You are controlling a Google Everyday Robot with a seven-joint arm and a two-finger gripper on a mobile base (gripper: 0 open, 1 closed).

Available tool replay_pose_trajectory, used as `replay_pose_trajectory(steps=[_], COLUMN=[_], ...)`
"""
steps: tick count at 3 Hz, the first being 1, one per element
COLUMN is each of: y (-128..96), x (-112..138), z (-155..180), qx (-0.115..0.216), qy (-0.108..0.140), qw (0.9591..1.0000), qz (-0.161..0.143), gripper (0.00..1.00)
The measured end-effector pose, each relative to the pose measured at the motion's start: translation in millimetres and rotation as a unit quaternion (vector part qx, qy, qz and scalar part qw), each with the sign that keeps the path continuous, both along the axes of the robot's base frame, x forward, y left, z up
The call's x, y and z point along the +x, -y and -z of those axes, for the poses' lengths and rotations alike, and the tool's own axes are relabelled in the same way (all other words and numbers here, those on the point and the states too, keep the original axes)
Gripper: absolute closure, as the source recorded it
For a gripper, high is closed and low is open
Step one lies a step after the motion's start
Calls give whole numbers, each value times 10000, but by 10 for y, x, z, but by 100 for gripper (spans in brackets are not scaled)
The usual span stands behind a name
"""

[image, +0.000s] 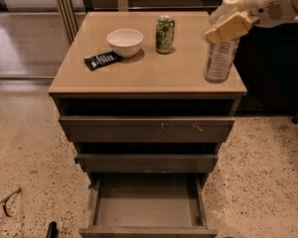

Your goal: Place blue plastic bottle into bottom drawer

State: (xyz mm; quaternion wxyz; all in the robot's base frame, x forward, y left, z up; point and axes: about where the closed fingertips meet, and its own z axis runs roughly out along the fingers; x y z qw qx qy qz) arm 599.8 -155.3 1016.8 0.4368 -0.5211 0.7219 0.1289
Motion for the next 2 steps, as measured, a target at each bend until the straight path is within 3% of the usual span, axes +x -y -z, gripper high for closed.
replay_pose_trajectory(steps=[1, 2], y=[56, 47], x=[-498, -768], z=[238, 1043], qx=[259, 425], qy=[-196, -1018], qw=[9994, 9938], qz=[139, 115], gripper=[100, 100])
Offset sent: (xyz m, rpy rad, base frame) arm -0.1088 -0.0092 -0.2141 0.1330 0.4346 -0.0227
